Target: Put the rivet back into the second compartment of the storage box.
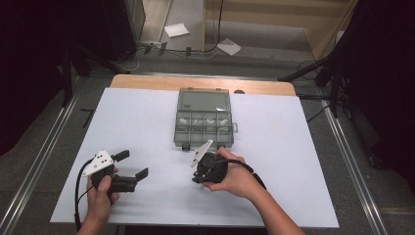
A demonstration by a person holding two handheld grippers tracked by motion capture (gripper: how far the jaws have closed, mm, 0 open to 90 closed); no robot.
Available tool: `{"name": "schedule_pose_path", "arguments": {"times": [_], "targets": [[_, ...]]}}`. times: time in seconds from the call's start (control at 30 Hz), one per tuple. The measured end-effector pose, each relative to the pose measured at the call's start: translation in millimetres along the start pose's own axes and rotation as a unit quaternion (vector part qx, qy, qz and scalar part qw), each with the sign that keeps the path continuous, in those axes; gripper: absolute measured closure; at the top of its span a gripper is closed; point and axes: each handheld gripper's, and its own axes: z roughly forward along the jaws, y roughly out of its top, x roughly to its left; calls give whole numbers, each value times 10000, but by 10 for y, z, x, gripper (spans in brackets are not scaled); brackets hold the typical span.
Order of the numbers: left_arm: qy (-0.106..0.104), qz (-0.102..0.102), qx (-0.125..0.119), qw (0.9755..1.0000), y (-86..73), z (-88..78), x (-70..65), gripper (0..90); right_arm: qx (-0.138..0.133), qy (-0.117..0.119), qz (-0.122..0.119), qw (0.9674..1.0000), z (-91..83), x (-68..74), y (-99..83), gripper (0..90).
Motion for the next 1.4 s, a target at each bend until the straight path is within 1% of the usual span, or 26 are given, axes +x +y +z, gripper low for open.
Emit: {"name": "schedule_pose_path", "arguments": {"times": [0.13, 0.23, 0.33, 0.43, 0.47, 0.5, 0.53, 0.67, 0.7, 0.77, 1.07, 1.17, 1.37, 1.4], "targets": [[2, 29, -58, 10000, -10, 11, 0, 0, -23, -44, 23, 10000, -33, -39, 2, 802], [-2, 74, -41, 10000, -10, 8, -2, 0, -44, -50, 52, 10000, -55, -60, 6, 801], [-20, 78, -31, 10000, -11, 12, -5, 0, -47, -71, 72, 9999, -80, -81, 20, 801], [-23, 70, -20, 10000, -11, 14, -10, 0, -39, -83, 43, 9999, -103, -107, 40, 802], [-23, 75, -16, 10000, -11, 13, -9, 0, -34, -104, 70, 9999, -111, -111, 49, 802], [-33, 62, -52, 10000, -13, 17, -9, 0, -60, -107, 29, 9999, -116, -126, 56, 801], [-27, 74, -42, 10000, -13, 16, -7, 0, -47, -111, 80, 9999, -126, -127, 66, 802], [-31, 83, -51, 9999, -14, 14, 2, 0, -58, -147, 62, 9999, -158, -167, 98, 802], [-32, 76, -51, 10000, -13, 13, 2, 0, -89, -110, 80, 9999, -161, -177, 108, 802], [-33, 66, -64, 10000, -12, 9, 5, 0, -78, -121, 47, 9999, -168, -199, 117, 801], [-57, 71, -47, 9999, -10, 4, 10, 0, -34, -170, 139, 9998, -215, -278, 184, 802], [-62, 53, -55, 10000, -10, 2, 12, 0, -58, -165, 162, 9997, -228, -310, 200, 802], [-71, 75, -39, 9999, -10, 2, 13, 0, -41, -186, 189, 9996, -238, -367, 224, 802], [-72, 73, -44, 9999, -10, 4, 12, 0, -42, -209, 157, 9997, -243, -382, 228, 802]]}}
